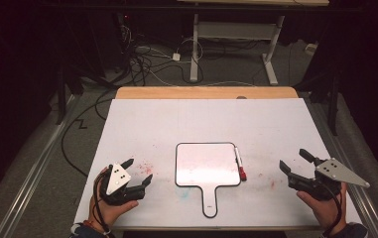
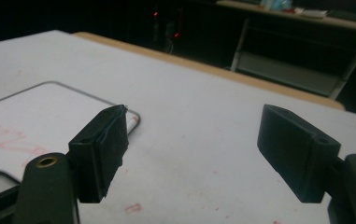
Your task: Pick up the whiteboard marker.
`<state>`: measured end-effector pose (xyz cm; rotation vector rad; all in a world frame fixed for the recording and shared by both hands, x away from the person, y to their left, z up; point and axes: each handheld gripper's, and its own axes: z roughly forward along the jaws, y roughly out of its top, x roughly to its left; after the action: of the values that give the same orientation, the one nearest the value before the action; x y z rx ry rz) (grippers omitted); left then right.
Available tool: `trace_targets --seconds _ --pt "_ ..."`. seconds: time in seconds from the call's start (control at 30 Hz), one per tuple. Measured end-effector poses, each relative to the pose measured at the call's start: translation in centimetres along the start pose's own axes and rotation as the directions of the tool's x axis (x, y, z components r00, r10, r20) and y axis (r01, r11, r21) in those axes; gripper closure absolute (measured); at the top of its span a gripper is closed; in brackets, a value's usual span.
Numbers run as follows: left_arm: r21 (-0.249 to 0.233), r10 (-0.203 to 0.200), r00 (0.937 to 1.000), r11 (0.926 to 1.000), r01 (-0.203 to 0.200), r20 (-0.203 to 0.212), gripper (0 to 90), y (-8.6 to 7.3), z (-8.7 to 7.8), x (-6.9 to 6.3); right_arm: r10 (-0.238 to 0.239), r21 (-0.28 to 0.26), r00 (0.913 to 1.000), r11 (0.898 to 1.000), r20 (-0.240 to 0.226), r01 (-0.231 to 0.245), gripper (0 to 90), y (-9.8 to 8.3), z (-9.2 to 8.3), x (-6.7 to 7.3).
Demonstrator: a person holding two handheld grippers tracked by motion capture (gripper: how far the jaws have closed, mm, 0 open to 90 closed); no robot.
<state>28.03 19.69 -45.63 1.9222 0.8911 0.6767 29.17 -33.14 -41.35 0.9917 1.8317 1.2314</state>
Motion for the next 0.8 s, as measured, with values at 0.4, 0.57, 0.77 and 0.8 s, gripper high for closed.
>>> trace_targets --seconds 0.4,0.57,0.77,0.8 --pt "0.053 0.028 0.9981 0.9981 -0.031 0.055 22.0 -0.6 1.1 0.1 0.064 0.118 0.9913 0.992 -0.115 -0.051 30.0 0.4 1.4 0.2" --pt "0.067 0.037 0.9978 0.9969 -0.041 0.056 22.0 -0.7 1.4 -0.2 0.087 0.212 0.9735 0.976 -0.212 -0.041 38.1 1.4 3.8 0.9" --pt "0.087 0.06 0.9968 0.9941 -0.065 0.054 22.0 -0.7 1.5 -0.6 0.136 0.313 0.956 0.949 -0.26 -0.05 44.9 2.0 7.1 1.8" --pt "0.092 0.061 0.9967 0.9935 -0.066 0.054 22.0 -0.7 1.5 -0.7 0.176 0.365 0.9424 0.929 -0.285 -0.063 46.4 2.1 8.7 2.1"
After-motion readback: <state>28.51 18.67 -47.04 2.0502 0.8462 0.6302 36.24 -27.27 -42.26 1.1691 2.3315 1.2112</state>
